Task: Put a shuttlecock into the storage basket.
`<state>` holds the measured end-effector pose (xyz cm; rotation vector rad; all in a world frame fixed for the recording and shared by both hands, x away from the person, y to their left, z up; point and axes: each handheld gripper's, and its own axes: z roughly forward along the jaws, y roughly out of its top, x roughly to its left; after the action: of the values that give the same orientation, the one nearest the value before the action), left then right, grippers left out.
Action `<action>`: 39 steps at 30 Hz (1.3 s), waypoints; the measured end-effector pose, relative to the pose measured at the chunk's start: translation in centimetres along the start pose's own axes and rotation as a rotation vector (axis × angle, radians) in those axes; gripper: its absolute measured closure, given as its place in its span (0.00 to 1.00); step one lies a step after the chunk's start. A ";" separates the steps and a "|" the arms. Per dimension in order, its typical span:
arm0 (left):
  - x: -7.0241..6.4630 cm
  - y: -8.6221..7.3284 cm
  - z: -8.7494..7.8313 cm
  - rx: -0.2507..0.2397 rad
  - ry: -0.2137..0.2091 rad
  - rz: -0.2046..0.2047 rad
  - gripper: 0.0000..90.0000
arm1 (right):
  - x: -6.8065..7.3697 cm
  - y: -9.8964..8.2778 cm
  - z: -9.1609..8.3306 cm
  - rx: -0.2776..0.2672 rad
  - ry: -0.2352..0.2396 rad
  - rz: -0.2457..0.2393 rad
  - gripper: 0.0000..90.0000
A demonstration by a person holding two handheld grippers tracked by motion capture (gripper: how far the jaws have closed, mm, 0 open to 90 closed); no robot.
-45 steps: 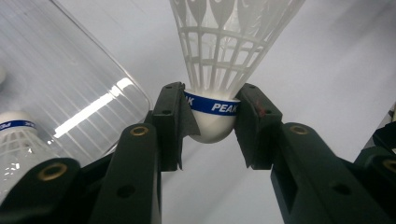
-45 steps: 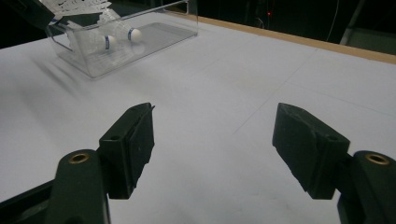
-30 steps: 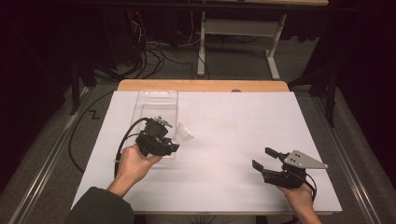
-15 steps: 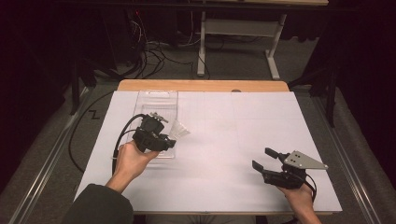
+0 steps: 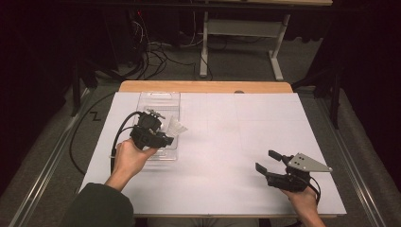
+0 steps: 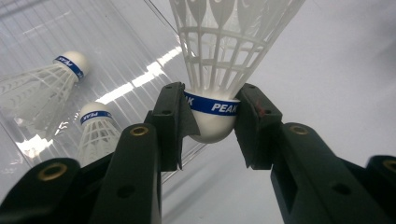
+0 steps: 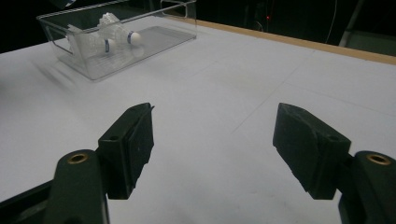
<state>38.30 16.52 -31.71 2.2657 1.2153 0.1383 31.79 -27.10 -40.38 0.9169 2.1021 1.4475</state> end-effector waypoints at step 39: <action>4.1 1.8 1.6 0.050 0.081 -0.144 0.71 | -0.4 -0.2 -0.1 -0.006 -0.001 0.016 0.32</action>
<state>42.56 18.30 -32.81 2.2250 1.4341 0.1478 31.94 -27.45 -40.53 0.9342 2.0938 1.4601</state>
